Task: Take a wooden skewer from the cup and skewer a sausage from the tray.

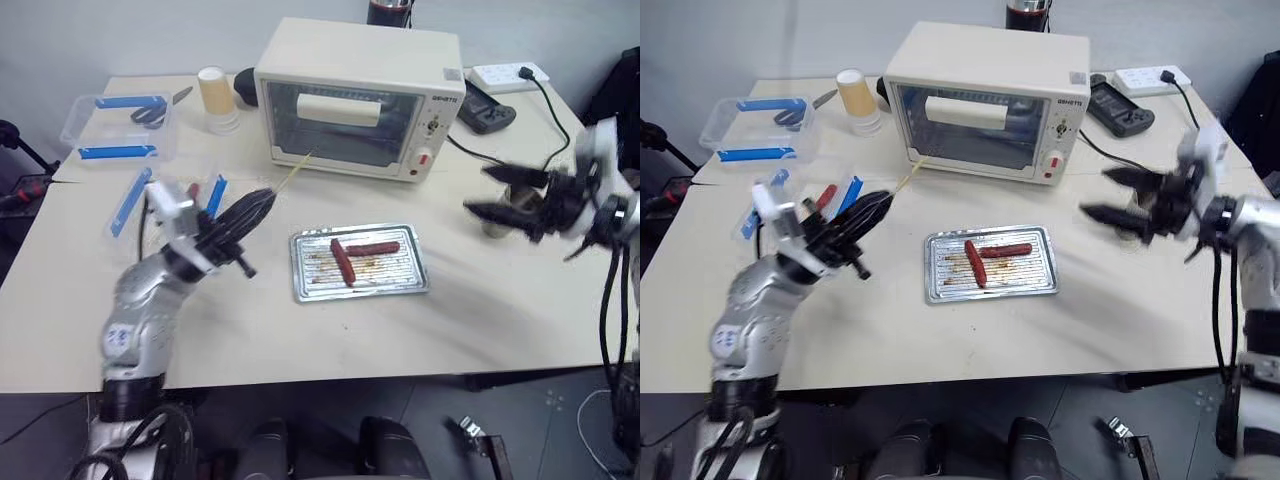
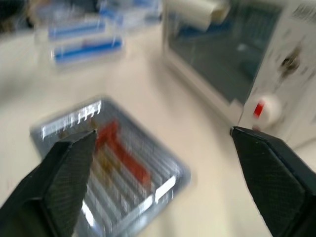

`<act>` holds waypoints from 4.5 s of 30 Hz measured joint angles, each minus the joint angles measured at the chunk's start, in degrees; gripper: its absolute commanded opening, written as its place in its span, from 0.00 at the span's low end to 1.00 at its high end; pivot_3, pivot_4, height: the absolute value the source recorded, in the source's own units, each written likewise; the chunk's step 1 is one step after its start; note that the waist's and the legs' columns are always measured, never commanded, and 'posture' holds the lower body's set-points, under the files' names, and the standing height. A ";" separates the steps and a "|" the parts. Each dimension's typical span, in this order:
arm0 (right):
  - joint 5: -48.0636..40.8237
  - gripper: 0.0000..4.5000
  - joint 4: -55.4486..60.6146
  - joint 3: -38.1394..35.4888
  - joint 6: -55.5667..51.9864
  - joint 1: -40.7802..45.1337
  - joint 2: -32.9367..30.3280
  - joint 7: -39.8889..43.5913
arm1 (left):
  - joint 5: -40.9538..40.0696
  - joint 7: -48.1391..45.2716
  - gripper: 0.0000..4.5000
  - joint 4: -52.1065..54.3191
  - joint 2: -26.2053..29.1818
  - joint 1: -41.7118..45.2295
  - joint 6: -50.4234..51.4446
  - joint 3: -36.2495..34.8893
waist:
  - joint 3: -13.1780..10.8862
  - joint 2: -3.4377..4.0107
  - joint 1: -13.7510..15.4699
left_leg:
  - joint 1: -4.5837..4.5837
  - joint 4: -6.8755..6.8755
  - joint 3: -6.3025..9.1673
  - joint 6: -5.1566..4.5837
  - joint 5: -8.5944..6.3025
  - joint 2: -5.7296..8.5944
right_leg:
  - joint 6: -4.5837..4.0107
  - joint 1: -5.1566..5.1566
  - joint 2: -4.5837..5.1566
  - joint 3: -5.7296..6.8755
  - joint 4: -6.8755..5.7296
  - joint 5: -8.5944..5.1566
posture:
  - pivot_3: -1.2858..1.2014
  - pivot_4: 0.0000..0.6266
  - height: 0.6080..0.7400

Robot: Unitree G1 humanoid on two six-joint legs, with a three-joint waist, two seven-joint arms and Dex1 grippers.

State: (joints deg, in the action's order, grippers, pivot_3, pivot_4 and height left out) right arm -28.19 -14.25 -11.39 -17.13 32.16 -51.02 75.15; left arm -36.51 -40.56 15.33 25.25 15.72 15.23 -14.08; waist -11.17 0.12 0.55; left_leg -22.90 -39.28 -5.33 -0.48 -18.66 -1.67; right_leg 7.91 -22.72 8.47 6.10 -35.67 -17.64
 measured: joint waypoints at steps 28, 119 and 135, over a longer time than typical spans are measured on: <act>21.51 1.00 -13.54 30.17 -2.73 23.63 19.38 -3.74 | -4.01 -4.14 0.00 6.61 4.79 -24.72 1.96 -9.46 | 0.02 -0.04 -0.96 | 0.45 0.12 -0.12 0.07 -0.04 -0.06 | -0.11 0.23 0.02 -0.14 -0.07 -0.03 | 0.52 0.24 1.00; 14.43 0.14 4.56 29.15 8.44 21.19 18.35 12.89 | 1.11 -11.68 0.00 6.97 9.33 -10.51 2.93 7.90 | 0.01 -0.04 -2.08 | 0.49 0.17 0.00 0.09 -0.05 -0.07 | -0.11 0.21 0.02 -0.12 -0.11 -0.03 | 0.52 0.24 1.00; 14.68 0.14 4.24 29.15 9.46 21.19 18.00 12.94 | 1.20 -12.15 0.00 6.08 9.09 -10.30 2.73 7.82 | 0.01 -0.04 -2.08 | 0.49 0.17 0.00 0.09 -0.05 -0.07 | -0.10 0.21 0.02 -0.12 -0.11 -0.03 | 0.52 0.24 1.00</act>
State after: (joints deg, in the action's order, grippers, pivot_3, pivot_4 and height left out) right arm -13.51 -10.01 17.76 -7.67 53.35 -33.02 88.09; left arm -35.31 -52.72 21.41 34.34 5.42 17.96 -6.26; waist -11.16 0.08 -1.53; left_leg -22.41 -39.11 -5.33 -0.39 -18.71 -1.75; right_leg 7.81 -22.52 8.49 5.98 -35.77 -17.68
